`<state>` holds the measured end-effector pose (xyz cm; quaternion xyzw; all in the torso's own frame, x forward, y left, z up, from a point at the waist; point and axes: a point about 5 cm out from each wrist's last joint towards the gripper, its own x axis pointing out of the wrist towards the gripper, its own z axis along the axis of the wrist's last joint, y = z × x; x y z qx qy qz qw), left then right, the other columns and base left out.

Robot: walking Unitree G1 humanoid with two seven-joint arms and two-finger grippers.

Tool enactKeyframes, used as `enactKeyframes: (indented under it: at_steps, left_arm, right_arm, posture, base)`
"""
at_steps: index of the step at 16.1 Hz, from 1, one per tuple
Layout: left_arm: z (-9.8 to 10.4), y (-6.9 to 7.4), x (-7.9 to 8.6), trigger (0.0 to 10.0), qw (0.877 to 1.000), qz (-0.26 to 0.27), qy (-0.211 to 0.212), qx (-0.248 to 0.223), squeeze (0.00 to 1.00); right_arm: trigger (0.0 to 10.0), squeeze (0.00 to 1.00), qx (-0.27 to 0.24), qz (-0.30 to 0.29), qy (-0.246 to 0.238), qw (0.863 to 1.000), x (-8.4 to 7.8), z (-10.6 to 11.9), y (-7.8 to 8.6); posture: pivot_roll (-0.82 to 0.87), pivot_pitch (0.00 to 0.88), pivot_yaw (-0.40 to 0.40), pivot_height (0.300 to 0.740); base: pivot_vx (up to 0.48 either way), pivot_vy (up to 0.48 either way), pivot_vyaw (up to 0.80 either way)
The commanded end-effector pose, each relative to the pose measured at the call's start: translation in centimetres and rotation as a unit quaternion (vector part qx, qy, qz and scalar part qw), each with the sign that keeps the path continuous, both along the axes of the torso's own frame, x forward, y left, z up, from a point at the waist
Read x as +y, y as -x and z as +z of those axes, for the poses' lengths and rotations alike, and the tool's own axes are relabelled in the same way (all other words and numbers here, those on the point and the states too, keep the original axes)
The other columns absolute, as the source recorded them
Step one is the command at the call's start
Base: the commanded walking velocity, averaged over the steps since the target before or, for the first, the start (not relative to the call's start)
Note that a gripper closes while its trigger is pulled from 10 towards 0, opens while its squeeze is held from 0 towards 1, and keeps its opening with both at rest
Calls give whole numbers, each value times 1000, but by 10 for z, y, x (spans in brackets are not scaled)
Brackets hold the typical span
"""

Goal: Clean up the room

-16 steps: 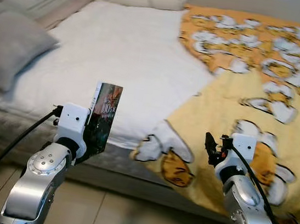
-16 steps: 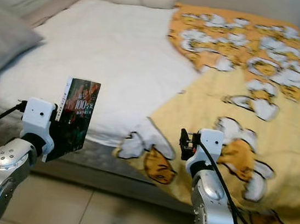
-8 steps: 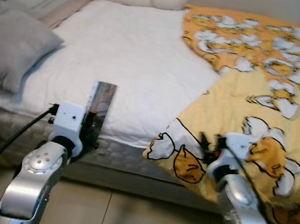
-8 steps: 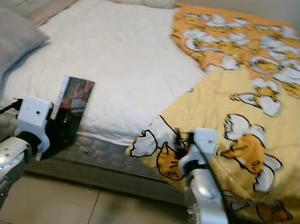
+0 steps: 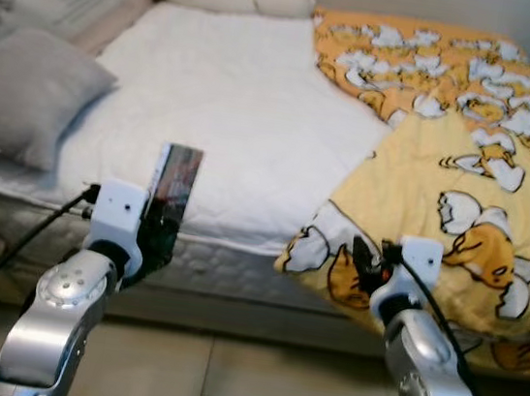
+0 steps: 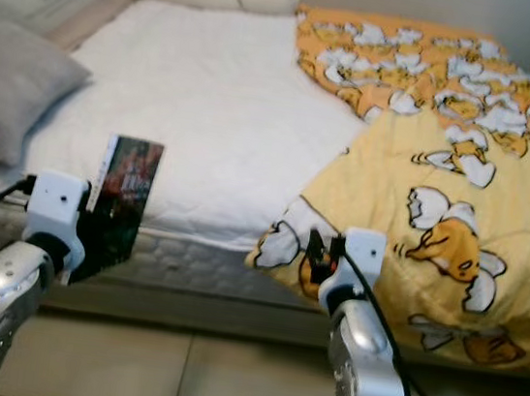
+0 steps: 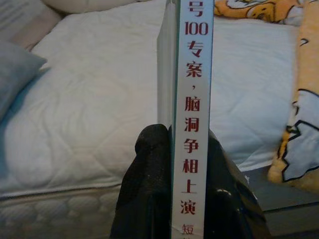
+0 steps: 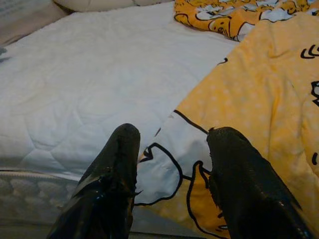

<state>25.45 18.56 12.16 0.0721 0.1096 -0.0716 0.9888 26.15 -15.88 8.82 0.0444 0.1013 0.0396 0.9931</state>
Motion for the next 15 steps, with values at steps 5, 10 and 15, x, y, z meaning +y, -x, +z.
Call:
enactKeyframes:
  at_steps: [5, 10, 15]
  left_arm:
    - [10, -6, -2, 10000, 1000, -6, -1, -25, 0]
    - [11, -7, -1, 10000, 1000, -6, -2, -26, 0]
    - [15, -10, -2, 10000, 1000, -4, 1, -31, 0]
  right_arm:
    - [10000, 0, 0, -3, -4, 1000, -2, 1, -1]
    - [10000, 0, -2, -2, -7, 1000, 1, 2, -4]
    - [10000, 0, -3, -1, -11, 1000, 3, 2, -6]
  posture:
    - [24, 0, 56, 740]
    - [31, 0, 56, 740]
    - [40, 0, 52, 740]
  base:
    - [0, 337, 0]
    - [0, 311, 0]
    - [0, 181, 0]
